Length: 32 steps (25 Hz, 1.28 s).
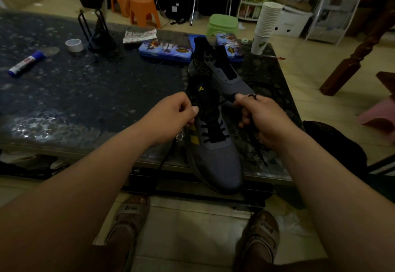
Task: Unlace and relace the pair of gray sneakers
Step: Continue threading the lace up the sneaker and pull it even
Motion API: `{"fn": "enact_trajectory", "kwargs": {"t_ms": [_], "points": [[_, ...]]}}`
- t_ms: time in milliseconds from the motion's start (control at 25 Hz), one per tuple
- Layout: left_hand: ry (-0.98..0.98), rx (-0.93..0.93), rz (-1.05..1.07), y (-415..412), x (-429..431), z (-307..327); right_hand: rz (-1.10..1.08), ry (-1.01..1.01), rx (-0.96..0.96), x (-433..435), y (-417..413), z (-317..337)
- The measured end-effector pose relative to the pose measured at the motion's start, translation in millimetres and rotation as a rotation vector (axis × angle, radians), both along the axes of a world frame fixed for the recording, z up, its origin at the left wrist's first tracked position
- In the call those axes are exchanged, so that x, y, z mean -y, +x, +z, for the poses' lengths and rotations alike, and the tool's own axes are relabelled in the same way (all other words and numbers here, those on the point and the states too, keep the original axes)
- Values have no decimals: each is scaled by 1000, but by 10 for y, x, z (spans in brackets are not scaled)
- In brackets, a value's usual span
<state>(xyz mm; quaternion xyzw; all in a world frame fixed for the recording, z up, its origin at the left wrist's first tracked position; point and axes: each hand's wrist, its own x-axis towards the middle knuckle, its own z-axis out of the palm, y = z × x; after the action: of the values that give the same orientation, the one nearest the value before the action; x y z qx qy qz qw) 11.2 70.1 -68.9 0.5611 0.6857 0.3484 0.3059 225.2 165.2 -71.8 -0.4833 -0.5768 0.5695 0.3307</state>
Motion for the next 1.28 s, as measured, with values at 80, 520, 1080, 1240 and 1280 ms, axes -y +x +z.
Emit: {"fn": "enact_trajectory", "kwargs": {"t_ms": [80,520,1080,1240,1280], "points": [[55,-12,3,-8,-47,-11,234,2,129,86,25,-3],[120,201,114,-25,-41,-85,408,-38,189,110,-57,-95],[396,-462,127,136,-42,18,-61,96,95,-9,101,379],[371,-106,-23,681,-24,305,16,-4,-216,111,-75,506],[327,-24,-24,756,-29,304,33,48,-176,134,-86,501]]}}
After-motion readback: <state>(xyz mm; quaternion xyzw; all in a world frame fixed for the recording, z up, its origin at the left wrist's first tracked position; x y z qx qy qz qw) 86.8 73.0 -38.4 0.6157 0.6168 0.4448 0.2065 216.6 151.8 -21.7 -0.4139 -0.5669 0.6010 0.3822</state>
